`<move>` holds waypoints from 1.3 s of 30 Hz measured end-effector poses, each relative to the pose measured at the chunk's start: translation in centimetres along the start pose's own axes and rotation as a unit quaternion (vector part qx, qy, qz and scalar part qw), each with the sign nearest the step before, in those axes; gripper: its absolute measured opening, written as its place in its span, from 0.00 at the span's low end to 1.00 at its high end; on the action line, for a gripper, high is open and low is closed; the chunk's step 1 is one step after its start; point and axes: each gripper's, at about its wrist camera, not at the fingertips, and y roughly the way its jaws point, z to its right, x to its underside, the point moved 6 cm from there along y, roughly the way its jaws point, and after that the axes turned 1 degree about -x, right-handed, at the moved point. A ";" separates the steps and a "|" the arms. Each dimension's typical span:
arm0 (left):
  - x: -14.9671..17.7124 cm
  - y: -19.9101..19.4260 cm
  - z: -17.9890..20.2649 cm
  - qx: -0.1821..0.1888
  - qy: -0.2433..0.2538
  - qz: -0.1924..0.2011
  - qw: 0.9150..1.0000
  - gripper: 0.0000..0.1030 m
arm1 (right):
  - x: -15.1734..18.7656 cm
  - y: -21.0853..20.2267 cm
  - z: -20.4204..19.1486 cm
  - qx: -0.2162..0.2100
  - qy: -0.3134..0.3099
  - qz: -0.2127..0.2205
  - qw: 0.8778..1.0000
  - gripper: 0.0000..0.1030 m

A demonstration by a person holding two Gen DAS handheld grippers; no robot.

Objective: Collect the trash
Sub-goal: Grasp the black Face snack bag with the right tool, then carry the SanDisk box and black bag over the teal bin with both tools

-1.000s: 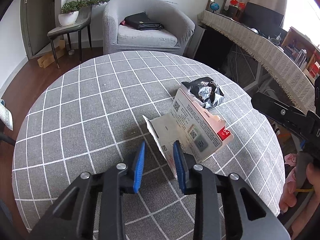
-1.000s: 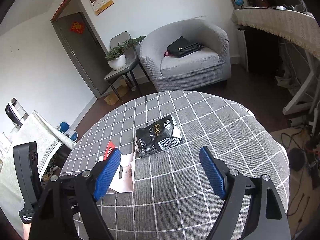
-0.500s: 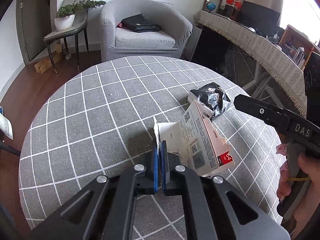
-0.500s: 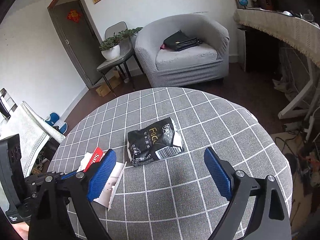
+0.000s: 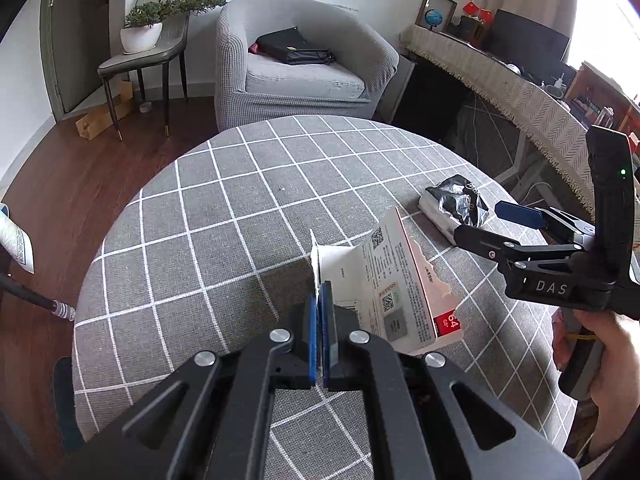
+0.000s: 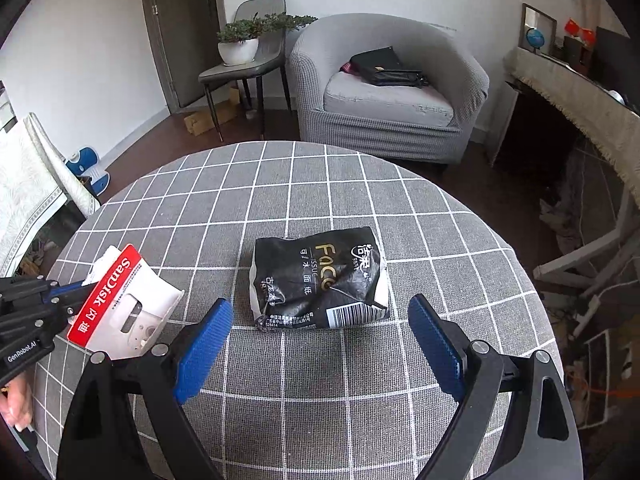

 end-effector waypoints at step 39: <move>3.5 -6.1 -9.4 -0.023 -0.024 0.009 0.999 0.01 | -2.5 2.9 -11.5 -0.039 -0.062 -0.022 0.997 0.70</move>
